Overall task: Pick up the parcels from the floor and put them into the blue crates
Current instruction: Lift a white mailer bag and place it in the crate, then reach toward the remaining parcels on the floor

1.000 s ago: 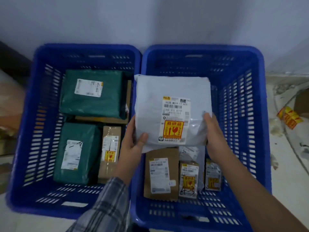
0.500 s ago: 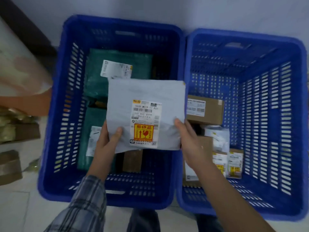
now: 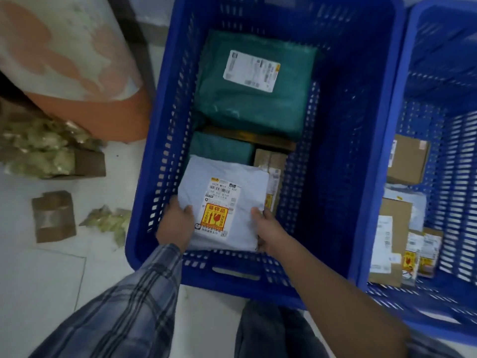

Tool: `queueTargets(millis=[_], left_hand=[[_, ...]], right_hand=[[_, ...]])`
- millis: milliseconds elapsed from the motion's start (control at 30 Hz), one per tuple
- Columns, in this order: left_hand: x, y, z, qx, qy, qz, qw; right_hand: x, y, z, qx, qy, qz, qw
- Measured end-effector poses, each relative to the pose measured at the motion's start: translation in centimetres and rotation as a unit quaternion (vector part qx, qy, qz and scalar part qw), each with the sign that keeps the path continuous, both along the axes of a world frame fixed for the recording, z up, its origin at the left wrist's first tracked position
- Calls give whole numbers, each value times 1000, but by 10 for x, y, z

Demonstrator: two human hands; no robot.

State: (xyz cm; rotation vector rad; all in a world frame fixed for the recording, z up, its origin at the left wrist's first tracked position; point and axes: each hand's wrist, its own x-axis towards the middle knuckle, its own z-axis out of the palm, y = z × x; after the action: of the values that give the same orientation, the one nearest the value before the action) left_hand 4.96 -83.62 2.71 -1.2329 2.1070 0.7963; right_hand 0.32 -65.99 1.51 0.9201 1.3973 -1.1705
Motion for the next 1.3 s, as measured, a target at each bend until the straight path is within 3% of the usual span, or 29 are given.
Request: queueTargets(millis=[133, 333, 433, 500, 633, 833, 933, 1067, 1300], left_hand=[[21, 17, -11, -171, -82, -208, 960], [22, 28, -32, -199, -165, -305, 917], [17, 33, -35, -209, -198, -339, 896], [11, 35, -30, -189, -224, -319, 901], [-2, 48, 2, -131, -215, -235, 939], [-21, 134, 58, -11, -23, -193, 981], [-36, 193, 82, 31, 47, -162, 985], [-43, 265, 111, 72, 118, -227, 964], [-29, 357, 134, 133, 120, -340, 923]], right_hand=[[23, -8, -22, 27, 33, 110, 993], [30, -10, -48, 68, 170, 246, 952], [26, -8, -48, 55, 176, 289, 939], [22, -2, -41, 26, 150, 289, 945], [9, 29, -3, 39, 56, 139, 988], [-1, 112, 79, 35, 87, -79, 992], [6, 149, 108, 29, 129, -196, 972], [26, 199, 133, 54, 123, -363, 922], [138, 294, 161, 126, 51, -508, 851]])
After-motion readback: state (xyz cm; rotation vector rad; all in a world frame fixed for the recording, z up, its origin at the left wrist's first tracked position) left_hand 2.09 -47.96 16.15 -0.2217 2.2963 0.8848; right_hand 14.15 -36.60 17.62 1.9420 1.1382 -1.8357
